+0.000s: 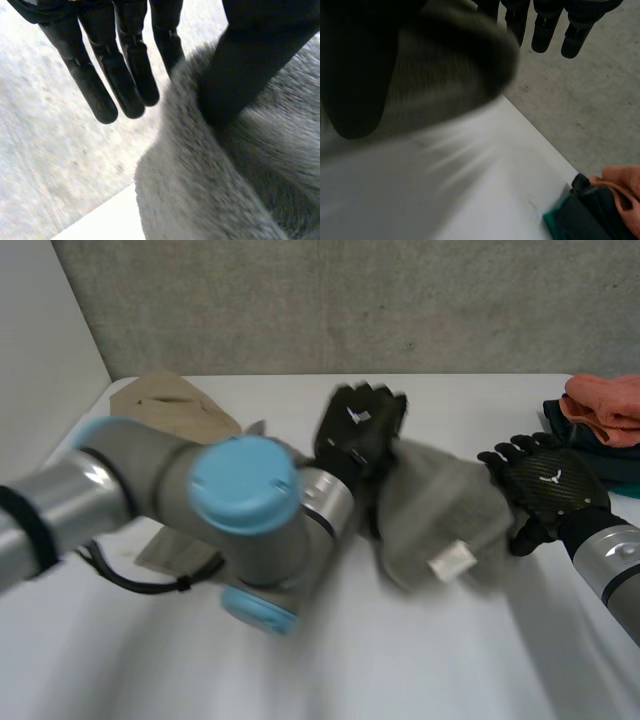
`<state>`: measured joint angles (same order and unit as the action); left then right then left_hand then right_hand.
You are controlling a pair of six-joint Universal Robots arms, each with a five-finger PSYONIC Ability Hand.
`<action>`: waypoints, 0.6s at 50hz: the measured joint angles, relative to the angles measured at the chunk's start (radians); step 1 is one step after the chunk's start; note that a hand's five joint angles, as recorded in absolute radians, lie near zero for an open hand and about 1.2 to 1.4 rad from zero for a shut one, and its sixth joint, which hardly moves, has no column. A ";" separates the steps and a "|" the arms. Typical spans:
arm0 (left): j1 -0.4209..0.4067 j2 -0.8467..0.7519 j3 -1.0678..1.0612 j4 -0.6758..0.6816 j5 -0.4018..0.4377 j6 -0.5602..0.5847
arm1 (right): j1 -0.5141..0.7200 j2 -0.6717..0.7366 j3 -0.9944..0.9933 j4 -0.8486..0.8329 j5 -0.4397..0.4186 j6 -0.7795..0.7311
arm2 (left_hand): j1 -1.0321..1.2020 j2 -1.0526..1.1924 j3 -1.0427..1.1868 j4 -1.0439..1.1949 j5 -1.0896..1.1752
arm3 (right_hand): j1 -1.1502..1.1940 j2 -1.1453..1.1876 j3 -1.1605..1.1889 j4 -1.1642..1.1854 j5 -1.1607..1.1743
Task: Fold the laundry.
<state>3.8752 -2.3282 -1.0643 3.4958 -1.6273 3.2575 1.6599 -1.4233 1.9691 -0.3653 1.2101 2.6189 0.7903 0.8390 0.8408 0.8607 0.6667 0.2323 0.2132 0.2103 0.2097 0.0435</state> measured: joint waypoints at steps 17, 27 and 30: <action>0.013 0.209 -0.186 -0.090 -0.021 0.016 | -0.023 -0.002 -0.037 0.033 0.103 0.009 | -0.559 -0.626 -0.619 -0.653 -0.619 | 0.000 0.000 0.000 0.000 0.000; 0.215 0.459 -0.523 -0.089 -0.024 0.190 | -0.013 -0.070 -0.133 0.411 0.112 0.013 | -0.559 -0.625 -0.619 -0.653 -0.619 | 0.000 0.000 0.000 0.000 0.000; 0.272 0.494 -0.615 -0.090 -0.026 0.286 | -0.004 -0.080 -0.147 0.526 0.102 0.049 | -0.559 -0.625 -0.619 -0.653 -0.619 | 0.000 0.000 0.000 0.000 0.000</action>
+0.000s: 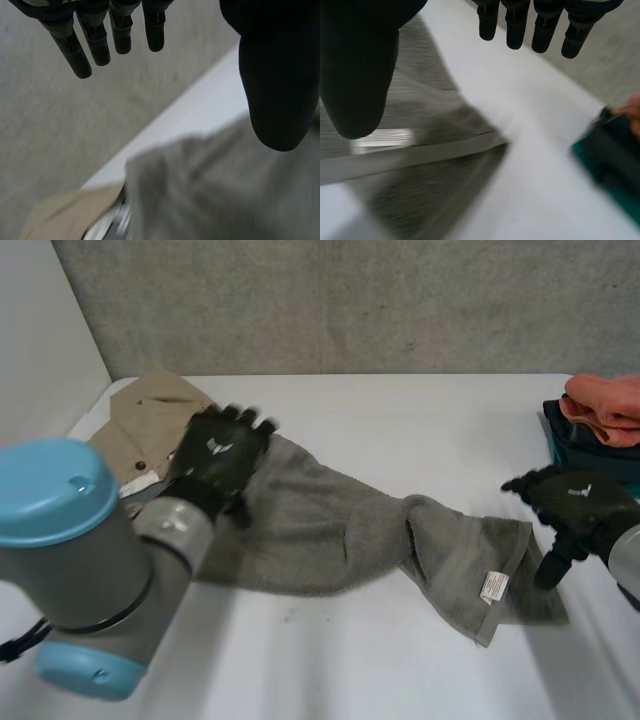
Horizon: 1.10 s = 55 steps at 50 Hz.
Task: Fold the laundry.
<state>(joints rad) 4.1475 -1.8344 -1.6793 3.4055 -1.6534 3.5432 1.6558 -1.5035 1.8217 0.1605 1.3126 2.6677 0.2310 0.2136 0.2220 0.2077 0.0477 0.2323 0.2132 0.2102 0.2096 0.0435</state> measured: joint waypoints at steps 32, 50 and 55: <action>0.472 -0.191 -0.136 0.042 0.401 0.221 | 0.231 0.346 0.001 -0.431 0.169 0.428 | 0.144 0.160 0.154 0.168 0.157 | 0.853 0.962 0.971 0.973 0.942; 0.451 -0.270 -0.068 0.035 0.418 0.218 | 0.216 0.287 0.053 -0.481 0.172 0.293 | 0.343 0.357 0.348 0.366 0.349 | 0.853 0.962 0.974 0.976 0.945; 0.446 -0.249 -0.075 0.024 0.418 0.211 | 0.217 0.289 0.052 -0.480 0.172 0.277 | 0.324 0.340 0.333 0.342 0.323 | 0.853 0.962 0.976 0.976 0.945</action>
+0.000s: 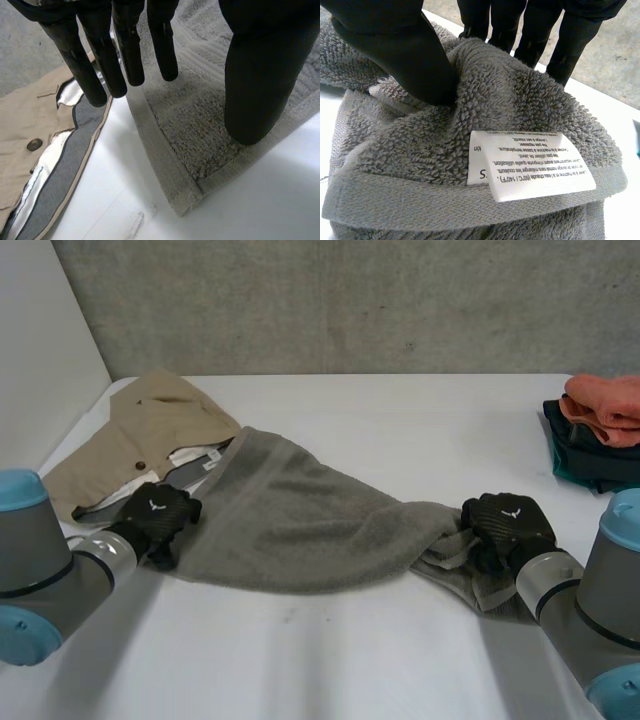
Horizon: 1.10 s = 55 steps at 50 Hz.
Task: Fold the laundry.
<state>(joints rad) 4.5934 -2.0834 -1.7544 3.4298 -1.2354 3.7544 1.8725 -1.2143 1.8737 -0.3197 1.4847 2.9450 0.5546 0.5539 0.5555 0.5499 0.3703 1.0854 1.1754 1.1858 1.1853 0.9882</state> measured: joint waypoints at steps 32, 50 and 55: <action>-0.021 -0.015 0.030 -0.085 0.064 0.006 | 0.011 0.004 0.006 0.000 0.000 -0.035 | 0.120 0.110 0.107 0.115 0.109 | 0.000 0.000 0.000 0.005 0.004; -0.062 -0.060 0.123 -0.081 0.062 -0.005 | 0.013 0.004 0.013 0.000 0.002 -0.058 | 0.423 0.432 0.429 0.440 0.163 | 0.000 0.000 0.000 0.005 0.004; -0.068 -0.080 0.131 -0.080 0.062 -0.003 | 0.014 0.004 0.013 0.001 0.001 -0.058 | 0.214 0.226 0.227 0.234 0.223 | 0.000 0.000 0.000 0.005 0.004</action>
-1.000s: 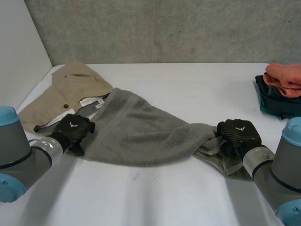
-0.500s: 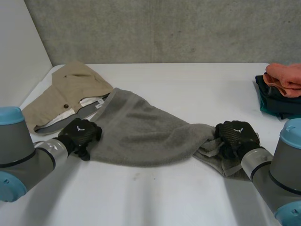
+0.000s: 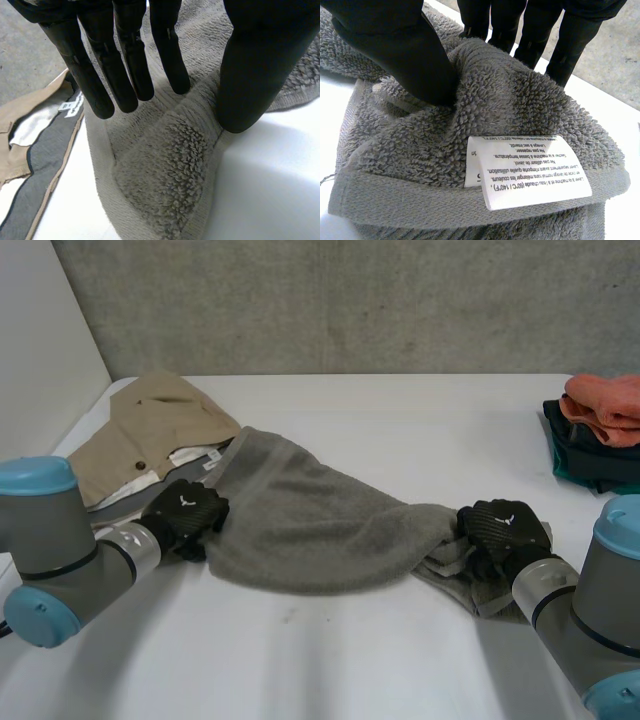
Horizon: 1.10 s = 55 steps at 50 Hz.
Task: Fold the laundry.
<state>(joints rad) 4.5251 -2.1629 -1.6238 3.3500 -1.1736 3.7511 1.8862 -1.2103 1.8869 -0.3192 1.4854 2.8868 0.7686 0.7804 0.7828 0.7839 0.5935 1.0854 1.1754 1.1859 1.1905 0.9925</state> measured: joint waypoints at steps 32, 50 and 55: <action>-0.033 0.448 -0.217 0.056 -0.031 -0.090 | -0.028 -0.264 -0.111 0.346 0.002 -0.391 | 0.376 0.413 0.406 0.411 0.381 | 0.000 0.001 0.002 0.000 0.001; -0.090 0.434 -0.170 -0.081 -0.113 -0.195 | -0.155 -0.128 -0.342 0.703 0.013 -0.776 | 0.376 0.415 0.407 0.413 0.381 | 0.002 0.001 0.004 0.001 0.018; -0.157 0.171 0.134 -0.032 -0.245 -0.089 | -0.155 0.013 -0.541 0.558 0.042 -0.731 | 0.376 0.416 0.408 0.416 0.381 | 0.029 0.001 0.004 0.008 0.019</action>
<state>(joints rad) 4.3678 -1.9917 -1.4896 3.3184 -1.4189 3.6618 1.7309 -1.1970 1.3462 0.2388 1.5269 2.1562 1.1448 1.1967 1.1909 1.1997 0.9741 1.1145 1.1762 1.1904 1.1981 1.0111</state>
